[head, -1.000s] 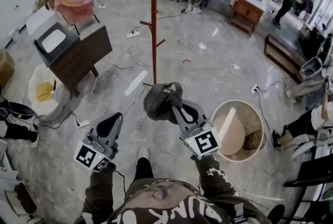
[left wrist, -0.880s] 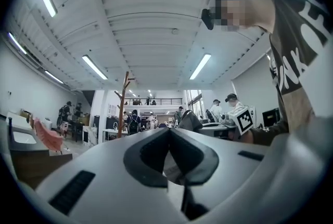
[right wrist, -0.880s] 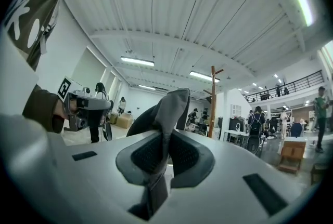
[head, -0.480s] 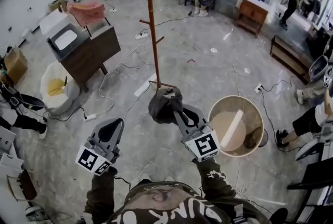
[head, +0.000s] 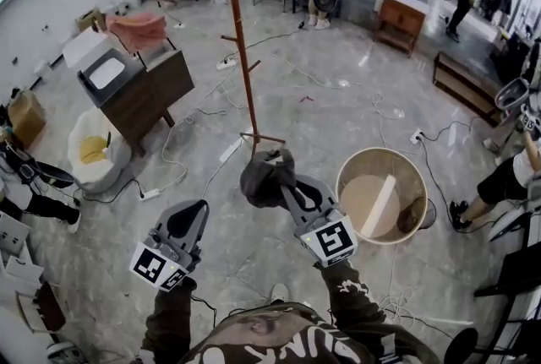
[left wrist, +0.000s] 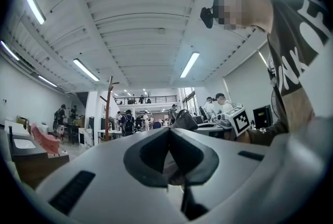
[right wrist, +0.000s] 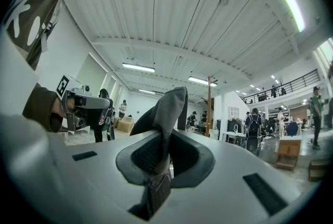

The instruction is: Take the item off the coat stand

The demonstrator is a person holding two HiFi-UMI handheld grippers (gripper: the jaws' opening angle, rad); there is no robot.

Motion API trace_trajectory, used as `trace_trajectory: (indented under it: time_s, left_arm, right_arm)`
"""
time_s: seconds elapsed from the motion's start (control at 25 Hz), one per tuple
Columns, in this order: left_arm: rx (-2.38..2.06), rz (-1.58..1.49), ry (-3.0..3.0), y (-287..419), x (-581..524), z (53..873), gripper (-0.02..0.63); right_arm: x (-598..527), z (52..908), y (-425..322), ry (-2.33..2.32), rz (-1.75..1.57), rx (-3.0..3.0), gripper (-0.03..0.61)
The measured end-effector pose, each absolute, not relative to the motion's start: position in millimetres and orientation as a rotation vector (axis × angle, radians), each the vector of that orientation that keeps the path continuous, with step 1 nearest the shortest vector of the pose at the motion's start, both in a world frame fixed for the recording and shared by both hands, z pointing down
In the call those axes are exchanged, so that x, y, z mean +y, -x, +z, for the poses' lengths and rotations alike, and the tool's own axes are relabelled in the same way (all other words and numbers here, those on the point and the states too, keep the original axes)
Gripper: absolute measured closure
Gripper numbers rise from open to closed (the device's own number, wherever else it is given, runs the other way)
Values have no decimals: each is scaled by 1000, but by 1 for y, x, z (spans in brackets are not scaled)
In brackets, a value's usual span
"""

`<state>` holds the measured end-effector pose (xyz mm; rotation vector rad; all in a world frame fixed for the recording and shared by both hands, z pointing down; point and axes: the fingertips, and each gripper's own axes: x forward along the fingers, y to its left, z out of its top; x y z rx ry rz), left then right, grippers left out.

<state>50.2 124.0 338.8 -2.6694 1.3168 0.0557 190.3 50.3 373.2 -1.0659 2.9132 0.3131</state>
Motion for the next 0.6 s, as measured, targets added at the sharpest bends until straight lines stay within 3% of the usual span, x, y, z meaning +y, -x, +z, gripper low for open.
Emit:
trace_trajectory:
  time_s: [0.6]
  left_arm:
    - [1275, 135, 2671, 1, 252, 337, 609]
  right_arm:
    - [186, 375, -149, 1139, 339, 2923, 546]
